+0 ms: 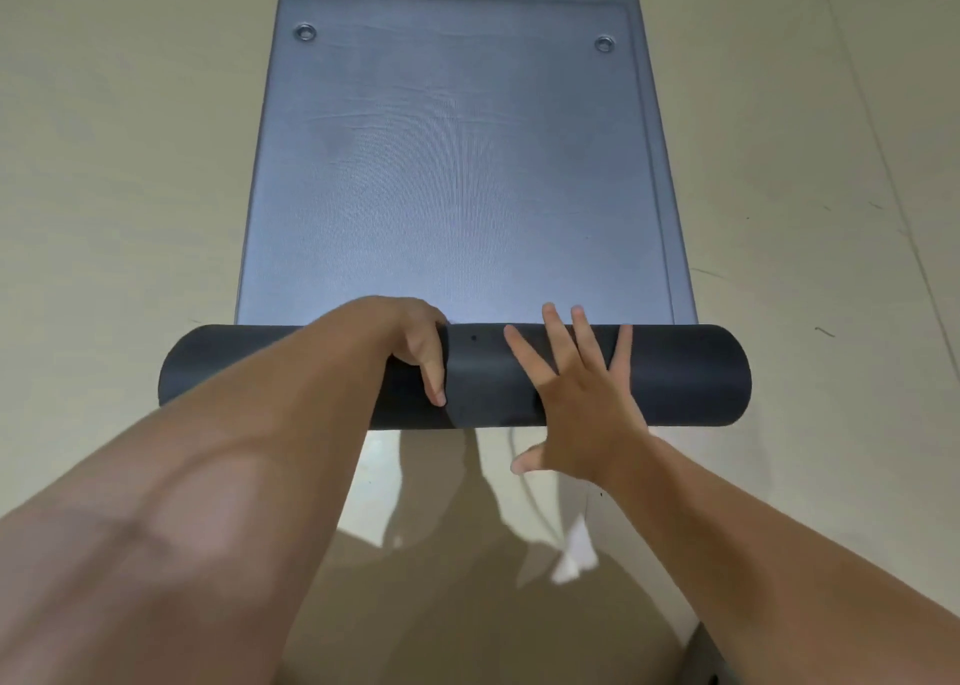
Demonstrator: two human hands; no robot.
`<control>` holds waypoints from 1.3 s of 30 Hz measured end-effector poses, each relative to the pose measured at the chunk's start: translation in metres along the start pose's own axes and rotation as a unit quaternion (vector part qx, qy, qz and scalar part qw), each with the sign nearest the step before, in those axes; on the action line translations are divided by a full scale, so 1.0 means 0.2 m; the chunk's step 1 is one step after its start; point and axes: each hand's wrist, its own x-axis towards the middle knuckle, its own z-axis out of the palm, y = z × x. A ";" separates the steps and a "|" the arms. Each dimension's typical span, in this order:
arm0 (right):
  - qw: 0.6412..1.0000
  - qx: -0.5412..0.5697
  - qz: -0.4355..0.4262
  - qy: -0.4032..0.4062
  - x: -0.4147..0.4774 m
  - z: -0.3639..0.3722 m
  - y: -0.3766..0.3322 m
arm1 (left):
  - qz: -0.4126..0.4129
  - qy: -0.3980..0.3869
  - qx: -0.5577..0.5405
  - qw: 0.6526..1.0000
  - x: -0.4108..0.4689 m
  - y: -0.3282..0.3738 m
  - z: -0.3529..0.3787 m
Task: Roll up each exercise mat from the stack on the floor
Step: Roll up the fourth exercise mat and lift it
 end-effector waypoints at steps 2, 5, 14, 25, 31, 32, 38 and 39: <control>1.000 0.003 0.013 -0.005 0.01 0.05 -0.01 | -0.017 0.057 0.036 0.998 0.00 -0.01 0.04; 1.000 0.000 0.011 0.007 0.08 0.05 0.01 | -0.013 0.171 0.137 0.976 -0.04 0.01 0.09; 0.992 0.061 -0.032 -0.104 0.45 -0.25 0.20 | 0.027 0.337 0.212 0.917 -0.03 0.05 0.43; 0.997 -0.033 0.019 0.063 0.31 0.02 0.20 | 0.010 0.318 0.191 0.928 0.17 0.10 0.03; 0.997 -0.007 -0.077 0.010 0.57 -0.17 0.33 | 0.040 0.408 0.196 0.891 0.19 0.01 0.14; 0.997 -0.003 -0.083 0.005 0.58 -0.19 0.34 | 0.042 0.421 0.194 0.885 0.19 -0.01 0.16; 0.996 0.011 -0.077 -0.037 0.52 -0.23 0.31 | 0.069 0.433 0.206 0.875 0.14 -0.06 0.18; 0.996 0.019 -0.076 -0.048 0.49 -0.23 0.30 | 0.071 0.430 0.208 0.875 0.12 -0.06 0.20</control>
